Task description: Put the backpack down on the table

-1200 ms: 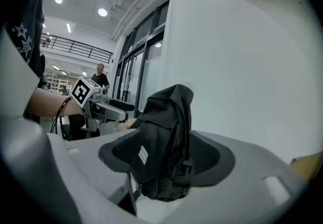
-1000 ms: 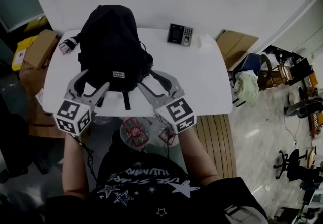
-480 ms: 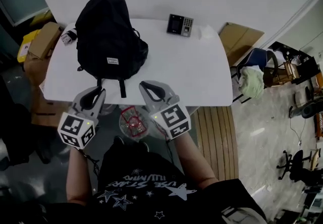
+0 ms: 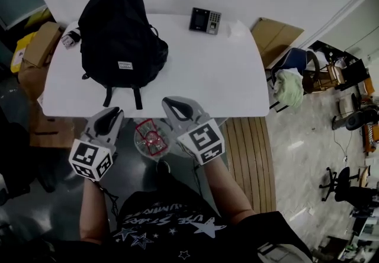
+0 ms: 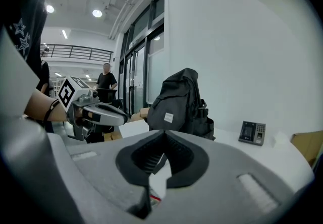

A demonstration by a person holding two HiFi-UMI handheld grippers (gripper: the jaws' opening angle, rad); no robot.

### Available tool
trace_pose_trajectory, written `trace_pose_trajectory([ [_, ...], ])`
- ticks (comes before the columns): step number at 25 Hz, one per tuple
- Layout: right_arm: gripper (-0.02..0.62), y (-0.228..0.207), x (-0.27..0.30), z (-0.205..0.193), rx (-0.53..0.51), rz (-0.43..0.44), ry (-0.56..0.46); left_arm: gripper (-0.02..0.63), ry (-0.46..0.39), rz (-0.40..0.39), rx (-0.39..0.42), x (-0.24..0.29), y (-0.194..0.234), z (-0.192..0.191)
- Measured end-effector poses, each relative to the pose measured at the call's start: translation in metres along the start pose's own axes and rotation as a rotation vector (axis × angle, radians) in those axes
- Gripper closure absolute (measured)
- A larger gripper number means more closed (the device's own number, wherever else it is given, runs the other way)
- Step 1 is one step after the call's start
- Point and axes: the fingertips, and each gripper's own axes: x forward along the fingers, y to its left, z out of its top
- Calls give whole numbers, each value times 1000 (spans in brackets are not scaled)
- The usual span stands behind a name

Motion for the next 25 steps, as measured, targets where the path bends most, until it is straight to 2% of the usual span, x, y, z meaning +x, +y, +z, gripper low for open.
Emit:
trace_pose_trajectory([
  [7,595,44,-6,-5,0,-28,35,554,-12,-32,-52,-47,-9,-14],
  [13,595,86,-20,2,0,-46,15,554,-43,-51,-27,-86,-19,-12],
  [25,595,142,-70,9,-35,-96,12,554,-69,-96,7,-147,-63,-18],
])
